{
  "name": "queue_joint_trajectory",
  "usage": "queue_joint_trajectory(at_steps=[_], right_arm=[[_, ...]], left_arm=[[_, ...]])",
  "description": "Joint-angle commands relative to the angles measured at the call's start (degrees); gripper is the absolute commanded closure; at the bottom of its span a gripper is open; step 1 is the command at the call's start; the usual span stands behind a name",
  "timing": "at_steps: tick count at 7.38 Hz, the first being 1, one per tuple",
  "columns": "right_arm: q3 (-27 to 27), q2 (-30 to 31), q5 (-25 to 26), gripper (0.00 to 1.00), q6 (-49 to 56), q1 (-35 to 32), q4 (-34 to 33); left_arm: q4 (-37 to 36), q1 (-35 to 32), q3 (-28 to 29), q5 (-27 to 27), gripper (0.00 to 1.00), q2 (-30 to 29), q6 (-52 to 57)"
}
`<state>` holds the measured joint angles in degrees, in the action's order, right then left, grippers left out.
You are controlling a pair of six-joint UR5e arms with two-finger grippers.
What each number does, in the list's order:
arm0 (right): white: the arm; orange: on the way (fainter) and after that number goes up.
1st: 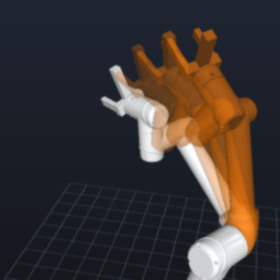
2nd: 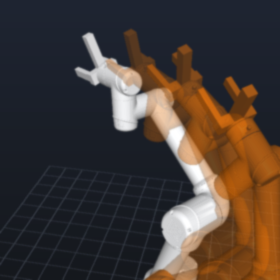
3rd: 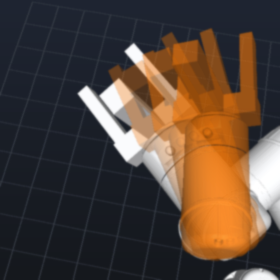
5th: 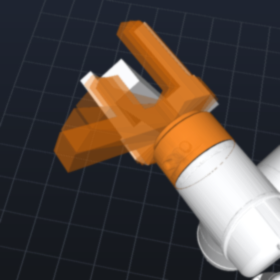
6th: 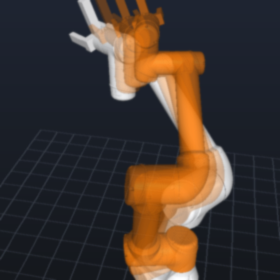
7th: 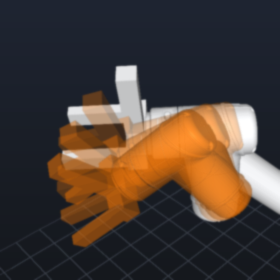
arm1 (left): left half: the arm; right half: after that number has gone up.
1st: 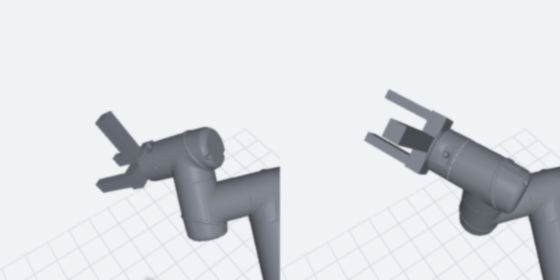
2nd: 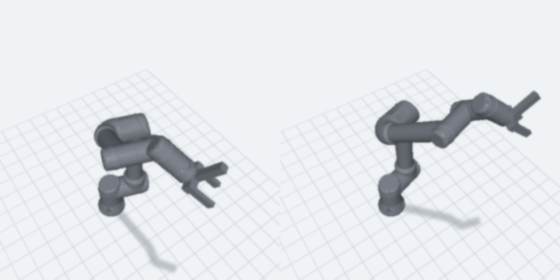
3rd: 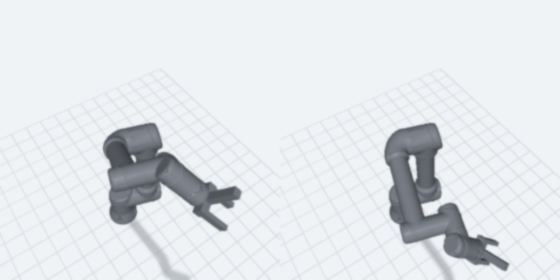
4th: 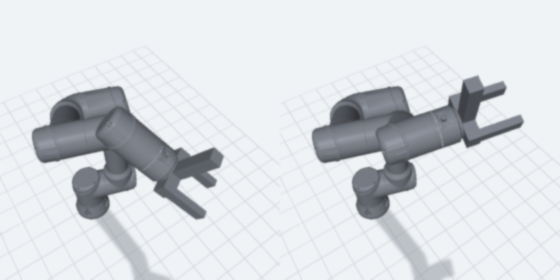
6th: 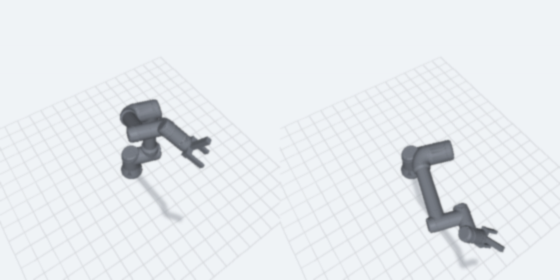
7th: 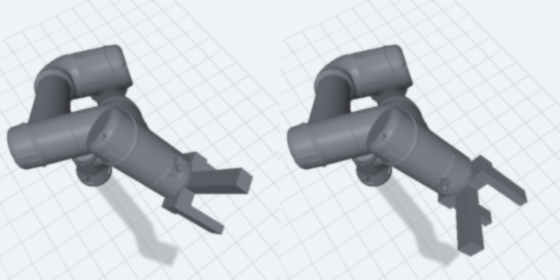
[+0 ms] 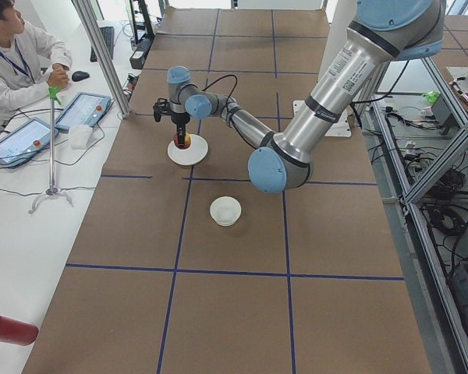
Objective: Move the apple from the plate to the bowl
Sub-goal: 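Lift the apple and carry it with the left gripper over the white bowl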
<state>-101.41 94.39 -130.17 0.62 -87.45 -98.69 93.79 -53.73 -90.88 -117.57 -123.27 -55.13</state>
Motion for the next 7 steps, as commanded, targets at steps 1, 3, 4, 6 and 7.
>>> queue_joint_trajectory(at_steps=[1, 3, 4, 6, 7], right_arm=[[0.0, 0.0, 0.0, 0.00, 0.0, 0.0, 0.1], [0.1, 0.0, 0.0, 0.00, 0.0, 0.0, 0.0], [0.1, 0.0, 0.0, 0.00, 0.0, 0.0, 0.0], [0.0, 0.0, 0.0, 0.00, 0.0, 0.0, 0.0], [0.0, 0.0, 0.0, 0.00, 0.0, 0.0, 0.0]], left_arm=[[-1.8, -3.1, -16.6, -0.1, 1.00, 15.8, 10.2], [11.0, -3.4, -20.5, -0.1, 1.00, 31.8, 11.6], [21.7, -3.3, -19.7, -0.2, 1.00, 39.2, 10.8], [24.5, -3.1, -16.1, -0.2, 1.00, 40.4, 7.7], [25.5, -2.9, -15.9, -0.2, 1.00, 40.5, 6.3]])
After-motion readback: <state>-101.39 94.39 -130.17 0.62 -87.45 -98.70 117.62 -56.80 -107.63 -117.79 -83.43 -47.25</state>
